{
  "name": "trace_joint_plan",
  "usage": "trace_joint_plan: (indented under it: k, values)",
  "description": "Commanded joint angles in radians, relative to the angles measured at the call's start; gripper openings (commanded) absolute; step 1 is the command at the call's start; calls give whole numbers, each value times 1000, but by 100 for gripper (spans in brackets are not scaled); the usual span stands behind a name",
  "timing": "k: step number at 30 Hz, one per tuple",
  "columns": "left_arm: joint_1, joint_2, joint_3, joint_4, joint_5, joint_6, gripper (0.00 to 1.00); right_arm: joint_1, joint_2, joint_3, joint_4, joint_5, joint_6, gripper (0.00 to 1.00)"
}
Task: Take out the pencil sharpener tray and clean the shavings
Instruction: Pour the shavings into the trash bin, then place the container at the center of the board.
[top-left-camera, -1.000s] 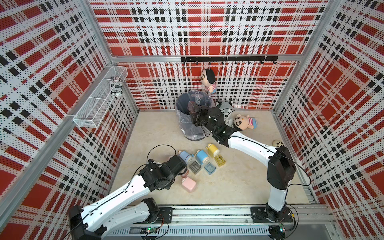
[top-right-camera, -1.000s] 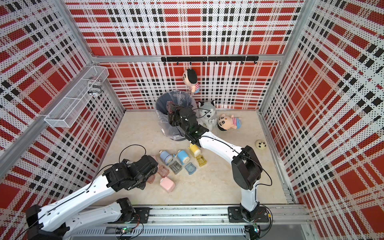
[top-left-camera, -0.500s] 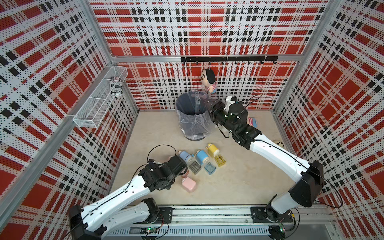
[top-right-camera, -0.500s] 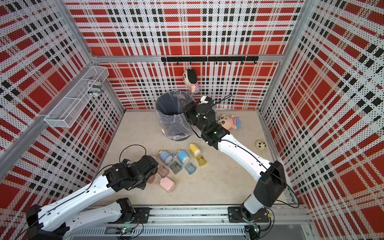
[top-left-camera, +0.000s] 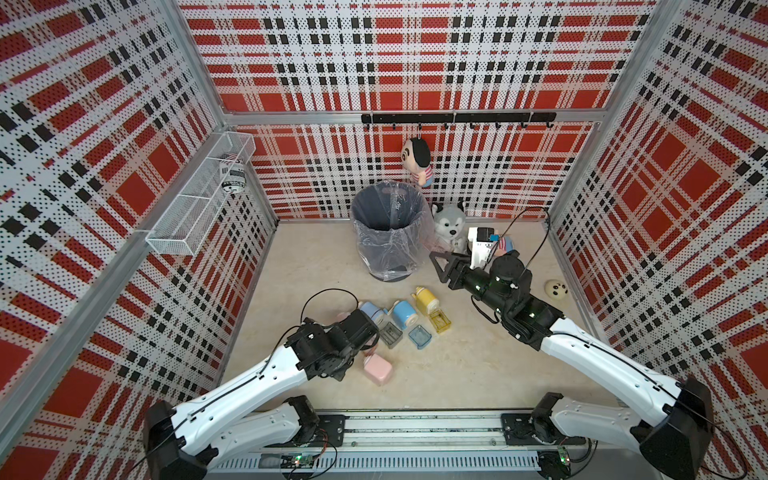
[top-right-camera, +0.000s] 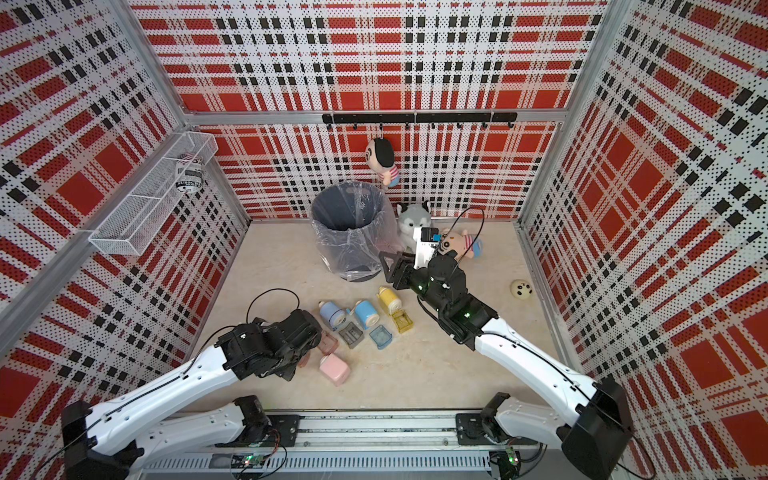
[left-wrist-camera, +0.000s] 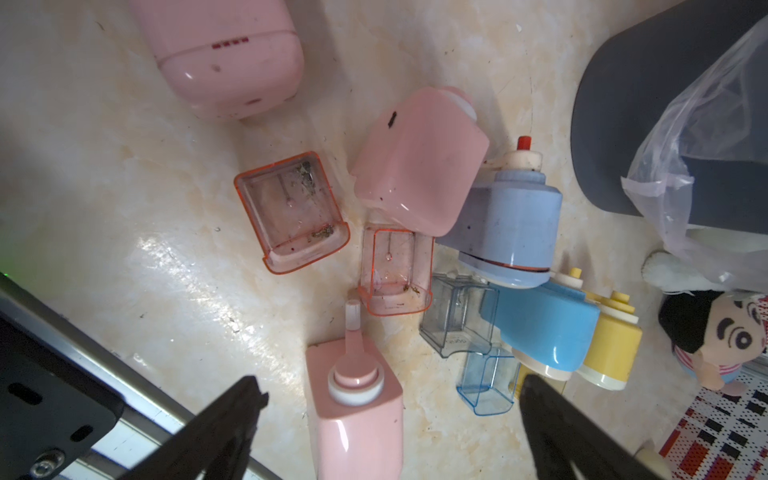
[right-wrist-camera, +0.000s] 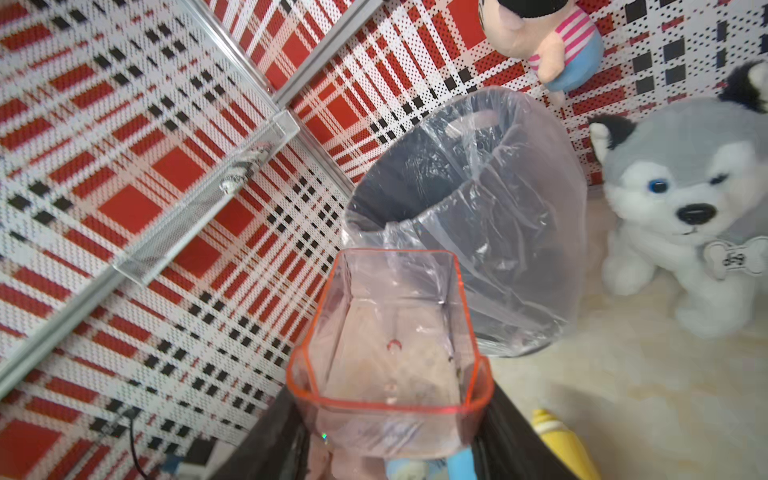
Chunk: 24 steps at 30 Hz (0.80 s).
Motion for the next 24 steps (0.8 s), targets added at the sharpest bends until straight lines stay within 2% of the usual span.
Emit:
trace_joint_plan:
  k: [1, 6, 13, 19, 24]
  values:
    - [-5, 25, 2, 10, 34, 21, 98, 5, -86, -110, 48, -46, -184, 51]
    - [-33, 57, 4, 16, 67, 3, 98, 42, -227, -277, 60, -71, -283, 50]
    - [-110, 104, -13, 32, 96, -57, 98, 165, -353, -449, 78, -13, -326, 49]
    - [-154, 106, -55, 92, 117, -110, 98, 289, -365, -590, 161, 34, -324, 48]
    - [-157, 136, -68, 124, 131, -107, 98, 384, -329, -682, 252, 72, -328, 48]
